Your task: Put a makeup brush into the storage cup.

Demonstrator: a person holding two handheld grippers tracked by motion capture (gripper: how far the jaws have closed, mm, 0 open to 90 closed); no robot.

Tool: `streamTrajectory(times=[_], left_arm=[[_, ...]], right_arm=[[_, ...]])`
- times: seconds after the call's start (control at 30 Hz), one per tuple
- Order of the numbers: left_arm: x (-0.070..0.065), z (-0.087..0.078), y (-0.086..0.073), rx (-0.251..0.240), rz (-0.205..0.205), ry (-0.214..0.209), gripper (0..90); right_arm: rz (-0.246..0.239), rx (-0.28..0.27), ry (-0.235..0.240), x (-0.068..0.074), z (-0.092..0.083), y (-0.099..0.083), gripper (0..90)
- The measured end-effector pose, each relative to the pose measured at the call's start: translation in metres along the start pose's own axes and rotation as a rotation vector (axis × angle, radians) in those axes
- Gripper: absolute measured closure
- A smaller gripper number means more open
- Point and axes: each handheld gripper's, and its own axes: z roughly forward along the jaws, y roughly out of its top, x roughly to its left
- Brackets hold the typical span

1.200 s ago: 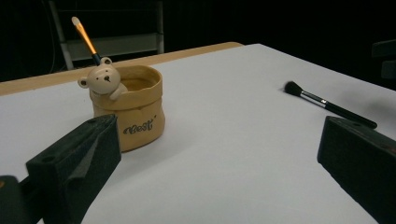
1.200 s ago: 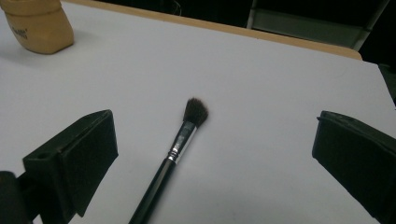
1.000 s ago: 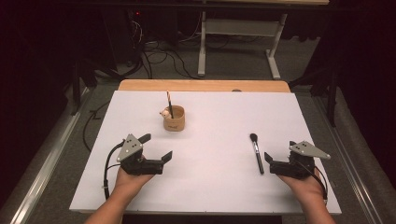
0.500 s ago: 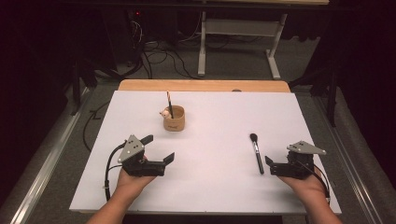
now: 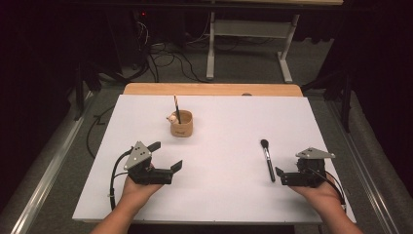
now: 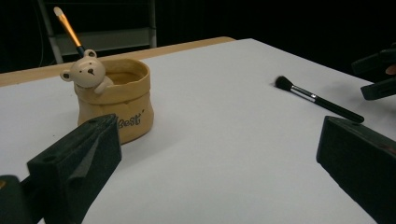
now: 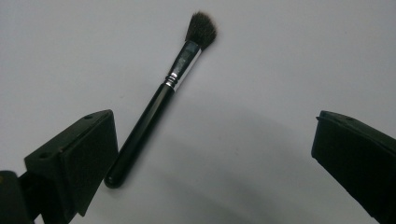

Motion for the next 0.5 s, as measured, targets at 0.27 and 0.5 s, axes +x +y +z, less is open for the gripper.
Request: streamTrajectory(times=[0.27,0.5], left_arm=[[-0.0009,0.0023,-0.0006,0.014,0.000,-0.016,1.1],[-0.0005,0.0020,-0.0006,0.016,0.000,-0.018,1.2]], right_arm=[[0.036,0.055,0.036,-0.0009,0.0007,-0.0014,3.4],[-0.001,0.098,0.034,0.0005,0.0006,0.0002,3.4]])
